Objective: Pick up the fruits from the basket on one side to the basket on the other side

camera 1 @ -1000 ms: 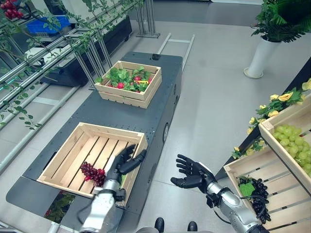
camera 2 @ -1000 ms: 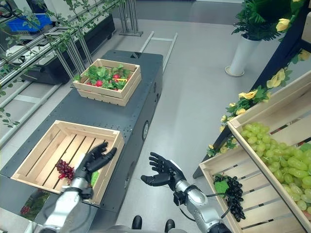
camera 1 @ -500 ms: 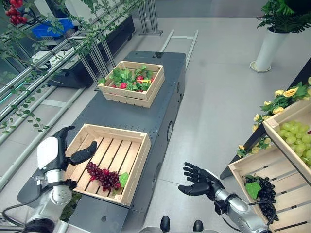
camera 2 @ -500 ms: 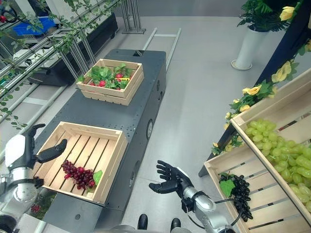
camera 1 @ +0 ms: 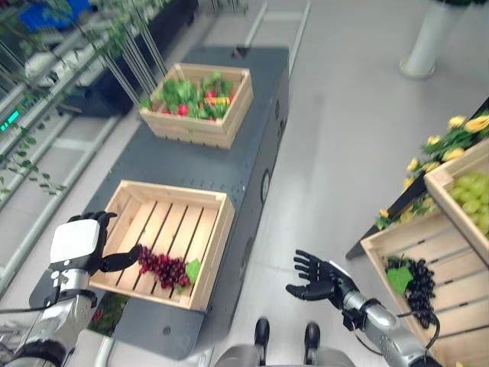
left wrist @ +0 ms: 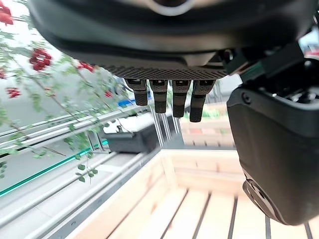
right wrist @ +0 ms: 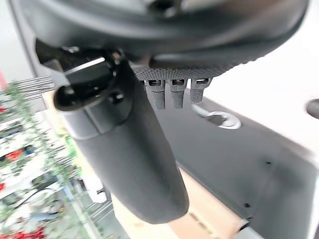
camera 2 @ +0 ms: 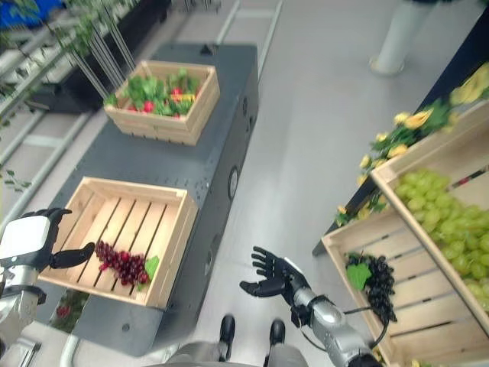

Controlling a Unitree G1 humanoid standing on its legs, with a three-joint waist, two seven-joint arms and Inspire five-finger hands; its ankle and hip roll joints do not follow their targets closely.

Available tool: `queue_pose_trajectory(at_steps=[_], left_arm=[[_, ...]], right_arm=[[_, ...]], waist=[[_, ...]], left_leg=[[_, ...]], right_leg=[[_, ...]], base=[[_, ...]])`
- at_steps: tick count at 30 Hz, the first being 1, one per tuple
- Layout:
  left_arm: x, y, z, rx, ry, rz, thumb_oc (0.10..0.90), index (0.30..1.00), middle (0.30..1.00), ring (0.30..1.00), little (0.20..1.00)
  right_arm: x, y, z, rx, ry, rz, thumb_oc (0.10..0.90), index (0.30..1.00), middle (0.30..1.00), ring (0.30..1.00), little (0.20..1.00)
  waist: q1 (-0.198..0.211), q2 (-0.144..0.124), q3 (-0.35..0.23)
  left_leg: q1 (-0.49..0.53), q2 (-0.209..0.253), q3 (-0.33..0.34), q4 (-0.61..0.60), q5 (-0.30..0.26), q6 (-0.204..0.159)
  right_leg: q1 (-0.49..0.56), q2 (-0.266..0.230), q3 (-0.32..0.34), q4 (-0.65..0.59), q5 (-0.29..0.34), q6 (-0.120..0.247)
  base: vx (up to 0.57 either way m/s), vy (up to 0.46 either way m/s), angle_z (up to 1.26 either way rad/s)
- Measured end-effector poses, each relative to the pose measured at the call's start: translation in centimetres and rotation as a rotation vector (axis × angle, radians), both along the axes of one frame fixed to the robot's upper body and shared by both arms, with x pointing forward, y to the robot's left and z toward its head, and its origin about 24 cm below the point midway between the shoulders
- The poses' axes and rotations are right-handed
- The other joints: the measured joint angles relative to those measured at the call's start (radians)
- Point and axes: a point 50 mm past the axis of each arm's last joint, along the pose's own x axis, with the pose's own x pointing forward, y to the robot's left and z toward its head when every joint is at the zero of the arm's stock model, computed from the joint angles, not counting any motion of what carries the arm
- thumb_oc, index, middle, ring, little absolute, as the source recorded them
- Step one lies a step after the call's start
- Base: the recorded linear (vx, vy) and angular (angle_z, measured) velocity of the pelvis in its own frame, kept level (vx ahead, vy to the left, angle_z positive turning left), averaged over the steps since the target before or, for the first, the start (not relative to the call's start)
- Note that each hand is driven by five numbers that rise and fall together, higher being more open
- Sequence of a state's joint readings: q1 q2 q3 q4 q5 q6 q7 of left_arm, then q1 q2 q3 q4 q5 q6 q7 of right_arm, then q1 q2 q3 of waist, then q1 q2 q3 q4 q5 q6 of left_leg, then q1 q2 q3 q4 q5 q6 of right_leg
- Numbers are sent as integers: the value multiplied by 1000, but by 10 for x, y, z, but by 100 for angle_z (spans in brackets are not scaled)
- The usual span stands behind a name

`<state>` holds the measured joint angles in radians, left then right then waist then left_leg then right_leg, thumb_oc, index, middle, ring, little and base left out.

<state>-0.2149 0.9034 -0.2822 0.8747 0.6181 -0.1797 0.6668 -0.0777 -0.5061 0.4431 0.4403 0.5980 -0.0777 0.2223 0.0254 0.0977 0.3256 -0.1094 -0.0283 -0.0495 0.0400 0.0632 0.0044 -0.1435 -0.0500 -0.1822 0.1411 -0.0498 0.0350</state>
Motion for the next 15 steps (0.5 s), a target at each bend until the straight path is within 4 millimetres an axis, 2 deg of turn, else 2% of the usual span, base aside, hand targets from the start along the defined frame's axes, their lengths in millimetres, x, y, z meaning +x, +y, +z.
queue_pose_trajectory(at_steps=[1, 3, 5, 7, 11, 15], left_arm=[[8, 1, 10, 30, -19, -15, 800, 900, 900, 900, 900], [18, 1, 23, 56, -49, -32, 800, 900, 900, 900, 900], [26, 1, 36, 95, -69, -55, 800, 900, 900, 900, 900], [31, 0, 41, 98, -88, -57, 800, 900, 900, 900, 900], [29, 5, 41, 111, -79, -19, 800, 900, 900, 900, 900], [23, 11, 35, 113, -55, 21, 800, 900, 900, 900, 900]], right_arm=[[8, 0, 5, -6, -22, 1, 800, 900, 900, 900, 900], [14, 2, 10, -5, -43, 7, 800, 900, 900, 900, 900], [21, 5, 16, -2, -70, 18, 800, 900, 900, 900, 900], [24, 6, 19, 0, -83, 22, 800, 900, 900, 900, 900], [27, 7, 22, 0, -95, 26, 800, 900, 900, 900, 900], [29, 2, 26, -18, -105, 28, 800, 900, 900, 900, 900]], waist=[[-1, -14, 45], [-1, -37, 98], [-2, -67, 138], [-1, -70, 170], [-3, -72, 184], [-12, -72, 188]], left_leg=[[-15, -5, 3, 19, -4, 4], [-29, -15, 8, 57, -19, 9], [-98, -31, 33, 169, -65, 5], [-155, -33, 35, 269, -103, 0], [-263, -18, 38, 438, -172, -19], [-328, -5, 50, 533, -206, -25]], right_leg=[[-42, -14, 0, 76, -30, -3], [-82, -29, 4, 174, -72, -7], [-155, -60, 10, 298, -127, -18], [-195, -65, 15, 368, -152, -30], [-280, -57, 24, 486, -195, -53], [-342, -50, 34, 571, -222, -65]], base=[[-127, 66, 8], [-144, 73, 6], [-123, 59, 10], [-96, 35, 6], [-58, 77, -4], [-49, 74, -10]])
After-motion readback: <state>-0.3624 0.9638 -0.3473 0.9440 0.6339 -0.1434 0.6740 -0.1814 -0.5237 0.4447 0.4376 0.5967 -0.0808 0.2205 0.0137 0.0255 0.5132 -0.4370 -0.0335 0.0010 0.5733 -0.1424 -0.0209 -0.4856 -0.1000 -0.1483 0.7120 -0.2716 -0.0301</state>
